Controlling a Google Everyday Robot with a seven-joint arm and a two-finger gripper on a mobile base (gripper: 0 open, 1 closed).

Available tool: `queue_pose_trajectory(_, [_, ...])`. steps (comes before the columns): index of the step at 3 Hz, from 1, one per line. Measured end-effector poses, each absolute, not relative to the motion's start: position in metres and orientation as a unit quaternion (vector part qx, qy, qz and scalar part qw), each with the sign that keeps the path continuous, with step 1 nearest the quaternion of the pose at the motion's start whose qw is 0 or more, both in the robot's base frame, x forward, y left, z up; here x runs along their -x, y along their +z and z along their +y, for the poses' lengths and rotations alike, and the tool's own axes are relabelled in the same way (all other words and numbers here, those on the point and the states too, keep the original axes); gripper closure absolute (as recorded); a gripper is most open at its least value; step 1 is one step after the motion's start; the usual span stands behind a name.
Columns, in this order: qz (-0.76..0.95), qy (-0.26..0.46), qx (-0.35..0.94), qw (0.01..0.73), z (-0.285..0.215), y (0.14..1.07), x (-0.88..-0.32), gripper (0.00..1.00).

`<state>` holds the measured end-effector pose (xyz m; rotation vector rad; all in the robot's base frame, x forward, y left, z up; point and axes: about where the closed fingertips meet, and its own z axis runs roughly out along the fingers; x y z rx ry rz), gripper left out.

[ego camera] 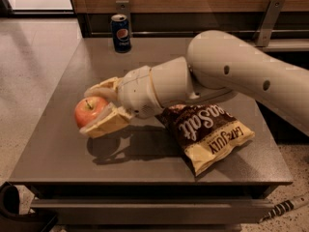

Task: Move apple near pepsi can

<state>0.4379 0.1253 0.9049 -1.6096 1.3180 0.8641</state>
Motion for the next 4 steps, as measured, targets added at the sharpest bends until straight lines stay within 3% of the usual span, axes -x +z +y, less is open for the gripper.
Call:
queue_pose_trajectory(2, [0.551, 0.339, 0.574, 0.502, 0.057, 0.992, -0.551, 1.00])
queue_pose_trajectory(4, [0.622, 0.323, 0.470, 0.536, 0.018, 0.998, -0.650, 1.00])
